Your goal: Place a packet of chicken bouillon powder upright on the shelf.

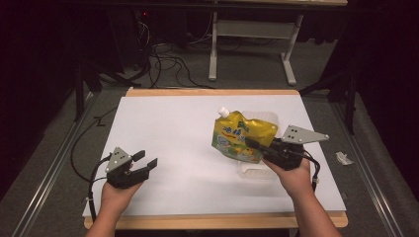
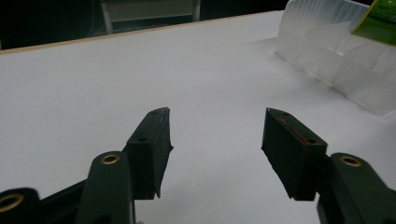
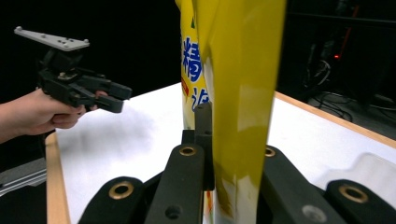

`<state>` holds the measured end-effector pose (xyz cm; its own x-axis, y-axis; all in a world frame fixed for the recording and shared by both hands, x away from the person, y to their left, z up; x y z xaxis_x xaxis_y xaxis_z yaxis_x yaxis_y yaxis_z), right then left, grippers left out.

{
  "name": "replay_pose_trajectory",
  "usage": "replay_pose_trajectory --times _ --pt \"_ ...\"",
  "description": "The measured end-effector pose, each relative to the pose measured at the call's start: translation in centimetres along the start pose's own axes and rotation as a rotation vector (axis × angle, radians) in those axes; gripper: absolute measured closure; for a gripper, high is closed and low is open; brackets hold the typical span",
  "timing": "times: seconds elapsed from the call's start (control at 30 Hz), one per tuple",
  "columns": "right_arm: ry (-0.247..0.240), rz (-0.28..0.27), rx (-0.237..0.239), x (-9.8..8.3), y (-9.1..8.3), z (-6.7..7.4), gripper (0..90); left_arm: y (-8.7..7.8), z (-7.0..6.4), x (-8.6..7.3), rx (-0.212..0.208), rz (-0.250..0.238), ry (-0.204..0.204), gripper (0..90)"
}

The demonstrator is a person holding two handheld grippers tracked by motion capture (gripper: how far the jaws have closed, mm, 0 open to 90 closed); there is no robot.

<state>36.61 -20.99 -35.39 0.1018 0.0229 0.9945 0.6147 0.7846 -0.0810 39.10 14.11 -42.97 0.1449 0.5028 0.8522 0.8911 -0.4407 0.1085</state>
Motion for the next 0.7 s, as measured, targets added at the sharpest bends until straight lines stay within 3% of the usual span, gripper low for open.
replay_pose_trajectory --times 0.27,0.7 --pt "0.016 -0.027 -0.057 0.2 -2.2 -1.6 88.4 0.1 0.0 -0.1 0.001 0.002 0.001 42.5" --pt "0.033 -0.041 -0.085 0.2 -3.2 -2.7 88.4 0.0 0.1 0.0 0.003 0.000 0.000 42.6"
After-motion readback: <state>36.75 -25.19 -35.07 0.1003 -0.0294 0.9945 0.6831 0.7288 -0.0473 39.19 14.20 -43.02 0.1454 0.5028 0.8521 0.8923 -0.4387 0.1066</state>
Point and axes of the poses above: each handheld gripper's, and its own axes: y roughly forward along the jaws, x roughly out of its top, z roughly to its left, the point moved 5 cm from there along y, roughly forward along the jaws, and after that the axes turned 11 degrees about -z, right-handed, at the moved point
